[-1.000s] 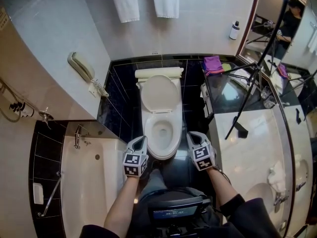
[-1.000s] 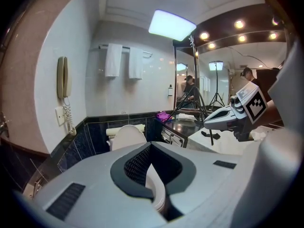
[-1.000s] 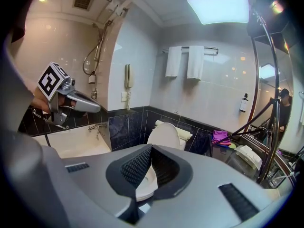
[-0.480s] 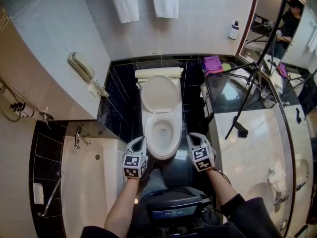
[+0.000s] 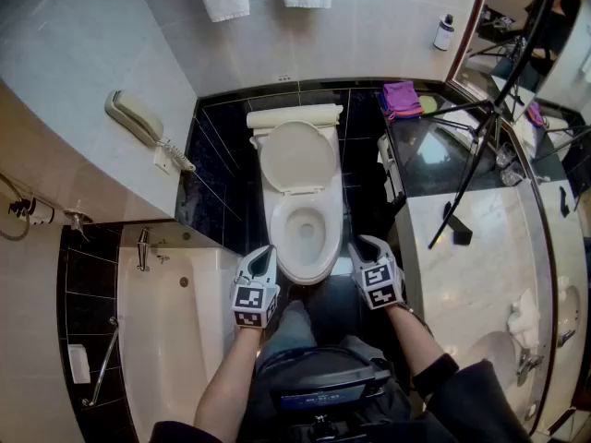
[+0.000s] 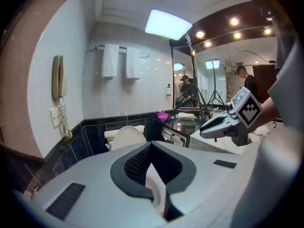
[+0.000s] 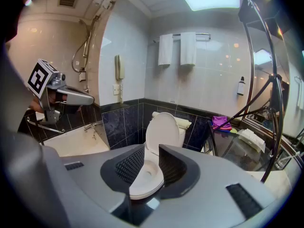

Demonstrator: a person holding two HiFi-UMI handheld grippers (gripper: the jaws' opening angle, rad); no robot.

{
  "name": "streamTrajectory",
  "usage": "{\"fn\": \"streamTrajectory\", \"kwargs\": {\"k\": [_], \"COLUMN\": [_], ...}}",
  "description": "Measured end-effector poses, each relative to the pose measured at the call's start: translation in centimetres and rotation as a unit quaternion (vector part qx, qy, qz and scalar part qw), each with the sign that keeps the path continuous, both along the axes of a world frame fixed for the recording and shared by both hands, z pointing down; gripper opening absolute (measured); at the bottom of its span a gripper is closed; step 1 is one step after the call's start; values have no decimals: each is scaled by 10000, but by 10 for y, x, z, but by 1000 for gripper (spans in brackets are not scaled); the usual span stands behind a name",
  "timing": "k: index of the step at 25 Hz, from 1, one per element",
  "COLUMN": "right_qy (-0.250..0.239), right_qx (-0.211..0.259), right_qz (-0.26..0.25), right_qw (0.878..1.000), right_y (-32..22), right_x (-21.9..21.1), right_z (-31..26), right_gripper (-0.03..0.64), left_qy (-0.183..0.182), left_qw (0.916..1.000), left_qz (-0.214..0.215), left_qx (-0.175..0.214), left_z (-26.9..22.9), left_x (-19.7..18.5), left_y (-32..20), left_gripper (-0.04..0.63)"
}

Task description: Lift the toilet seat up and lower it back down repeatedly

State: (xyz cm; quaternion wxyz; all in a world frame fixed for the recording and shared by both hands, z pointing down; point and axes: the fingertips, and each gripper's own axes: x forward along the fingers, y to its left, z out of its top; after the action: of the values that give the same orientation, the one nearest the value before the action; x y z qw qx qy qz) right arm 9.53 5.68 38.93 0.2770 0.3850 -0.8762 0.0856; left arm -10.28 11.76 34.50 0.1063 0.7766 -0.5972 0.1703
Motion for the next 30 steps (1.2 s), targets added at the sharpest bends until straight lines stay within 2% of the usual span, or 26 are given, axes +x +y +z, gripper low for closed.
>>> {"fn": "streamTrajectory", "kwargs": {"k": [4, 7, 13, 17, 22, 27, 30], "right_qy": [-115, -243, -629, -1043, -1336, -2007, -2300], "right_qx": [-487, -978, -2032, -2663, -3266, -3774, -3984], "right_qz": [199, 456, 1110, 1396, 1615, 1955, 2051], "right_qw": [9985, 9939, 9708, 9480, 9216, 8826, 8639], "right_y": [-17, -24, -43, -48, -41, -43, -46], "right_x": [-5, -3, 0, 3, 9, 3, -5], "right_z": [44, 92, 214, 303, 403, 478, 508], "right_gripper": [176, 200, 218, 216, 216, 216, 216], "left_qy": [-47, -61, -151, -195, -95, 91, 49], "left_qw": [9998, 9991, 9979, 9978, 9982, 9986, 9984], "left_qz": [169, 384, 582, 610, 518, 347, 339], "left_qx": [-40, -163, -223, -193, -292, -391, -452], "left_z": [17, 39, 112, 173, 249, 301, 324], "left_x": [-5, -1, -3, -1, 4, 11, 7], "left_y": [-24, -37, -76, -99, -106, -105, -100], "left_gripper": [-8, -8, -8, -8, -8, -8, -8]}}
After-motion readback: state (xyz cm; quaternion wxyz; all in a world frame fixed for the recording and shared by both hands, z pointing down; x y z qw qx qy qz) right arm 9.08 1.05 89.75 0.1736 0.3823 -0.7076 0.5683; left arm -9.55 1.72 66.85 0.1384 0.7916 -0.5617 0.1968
